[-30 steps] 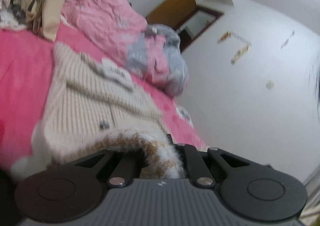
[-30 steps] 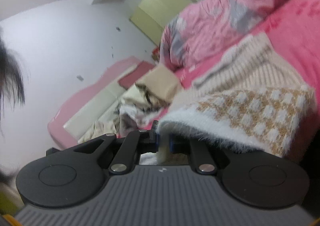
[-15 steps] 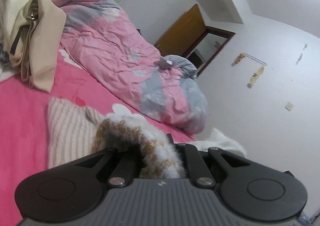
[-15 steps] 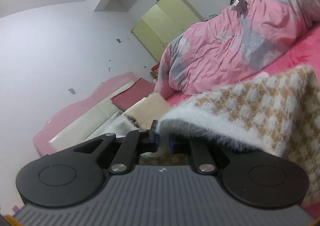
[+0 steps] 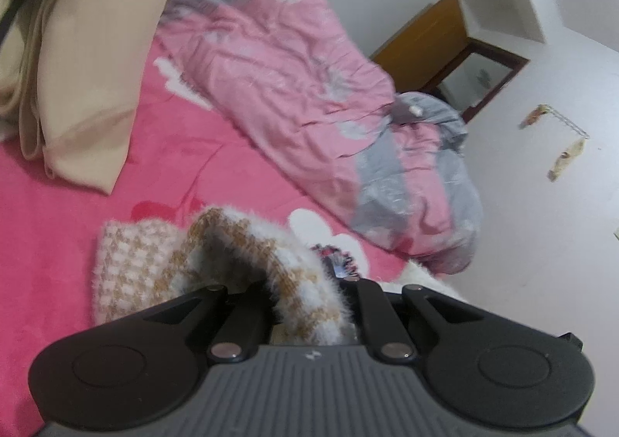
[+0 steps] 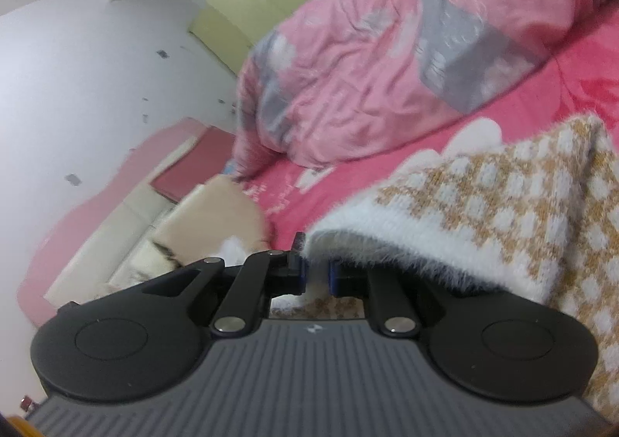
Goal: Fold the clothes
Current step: 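Lay the held hem down over the cardigan body with both grippers, then open both grippers to release the hem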
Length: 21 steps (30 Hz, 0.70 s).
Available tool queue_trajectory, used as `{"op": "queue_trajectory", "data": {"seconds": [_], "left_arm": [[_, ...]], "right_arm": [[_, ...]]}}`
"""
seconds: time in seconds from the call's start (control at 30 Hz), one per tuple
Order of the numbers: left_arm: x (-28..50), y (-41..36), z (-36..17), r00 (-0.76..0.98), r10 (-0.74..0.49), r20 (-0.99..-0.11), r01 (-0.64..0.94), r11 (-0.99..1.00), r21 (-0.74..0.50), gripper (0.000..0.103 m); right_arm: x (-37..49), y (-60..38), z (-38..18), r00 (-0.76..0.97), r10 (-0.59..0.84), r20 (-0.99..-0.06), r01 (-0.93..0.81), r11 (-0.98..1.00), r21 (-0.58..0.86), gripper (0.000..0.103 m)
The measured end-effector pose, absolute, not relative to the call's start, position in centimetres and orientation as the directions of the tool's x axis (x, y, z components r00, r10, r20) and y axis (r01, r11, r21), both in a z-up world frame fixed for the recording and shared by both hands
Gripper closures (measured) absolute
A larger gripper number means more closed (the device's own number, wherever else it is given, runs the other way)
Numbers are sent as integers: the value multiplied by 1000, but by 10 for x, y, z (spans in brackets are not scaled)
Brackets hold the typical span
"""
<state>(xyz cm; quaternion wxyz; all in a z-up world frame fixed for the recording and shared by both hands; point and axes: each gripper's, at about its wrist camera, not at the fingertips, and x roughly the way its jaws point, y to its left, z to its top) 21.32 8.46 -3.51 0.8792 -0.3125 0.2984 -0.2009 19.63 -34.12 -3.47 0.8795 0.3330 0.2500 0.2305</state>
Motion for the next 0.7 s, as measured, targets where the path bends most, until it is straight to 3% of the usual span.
{"op": "queue_trajectory", "data": {"seconds": [0.23,0.5,0.53,0.6,0.7], "left_arm": [[231,91,-72,710,-548,-442,111,707,-698,94],[234,94,-80,700,-562,-441,99,687,-720,91],[233,95,-80,700,-566,-435,98,680,-727,86],[230,99,-76,708,-579,-405,91,644,-760,52],[221,107,-68,771,-545,-329,79,595,-800,25]], "right_arm": [[230,-347,-82,737,586,-337,-162,637,753,94],[236,-347,-96,723,598,-347,-163,635,755,94],[237,-348,-95,720,602,-346,-160,629,761,94],[238,-352,-95,712,620,-331,-152,596,789,92],[239,-357,-95,701,645,-304,-141,544,827,80]]}}
